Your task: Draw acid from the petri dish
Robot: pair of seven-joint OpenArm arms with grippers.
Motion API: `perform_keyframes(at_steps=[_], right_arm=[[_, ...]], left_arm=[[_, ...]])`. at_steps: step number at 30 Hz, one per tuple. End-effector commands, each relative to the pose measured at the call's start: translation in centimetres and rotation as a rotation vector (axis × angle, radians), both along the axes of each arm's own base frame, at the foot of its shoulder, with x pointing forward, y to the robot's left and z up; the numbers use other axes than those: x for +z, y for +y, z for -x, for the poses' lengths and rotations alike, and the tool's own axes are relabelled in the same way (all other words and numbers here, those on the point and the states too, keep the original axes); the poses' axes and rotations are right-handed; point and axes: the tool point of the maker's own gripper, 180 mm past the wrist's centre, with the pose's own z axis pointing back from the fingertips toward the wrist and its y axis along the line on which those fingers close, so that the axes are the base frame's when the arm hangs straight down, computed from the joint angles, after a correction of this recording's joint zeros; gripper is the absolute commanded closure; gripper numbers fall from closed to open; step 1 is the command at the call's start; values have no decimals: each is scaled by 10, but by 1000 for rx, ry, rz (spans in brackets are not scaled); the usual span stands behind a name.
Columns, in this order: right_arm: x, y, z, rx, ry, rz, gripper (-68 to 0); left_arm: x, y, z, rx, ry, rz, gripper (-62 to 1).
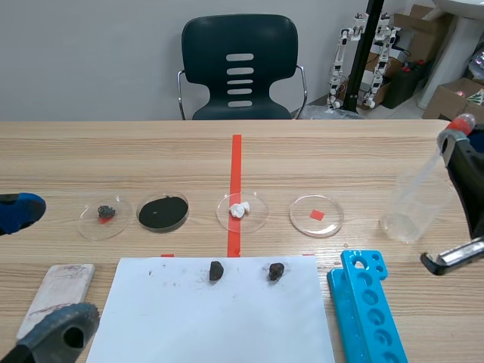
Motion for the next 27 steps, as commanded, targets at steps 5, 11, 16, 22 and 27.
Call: perform_keyframes(at_steps=[5,11,16,22,27], right_arm=[[13,0,-26,-10,-49,-4,-33],[2,4,-46,18,-46,-16,-33],[-8,6,-61,24,-39,-25,-33],[-20,20,-74,80,-16,-43,-33],[-34,26,-84,87,10,-72,-33]], left_arm=[[6,-1,0,6,-14,29,-623],[6,-1,0,6,-14,29,-623],[6,-1,0,6,-14,29,-623],[6,-1,0,6,-14,29,-623],[6,-1,0,6,-15,29,-623]])
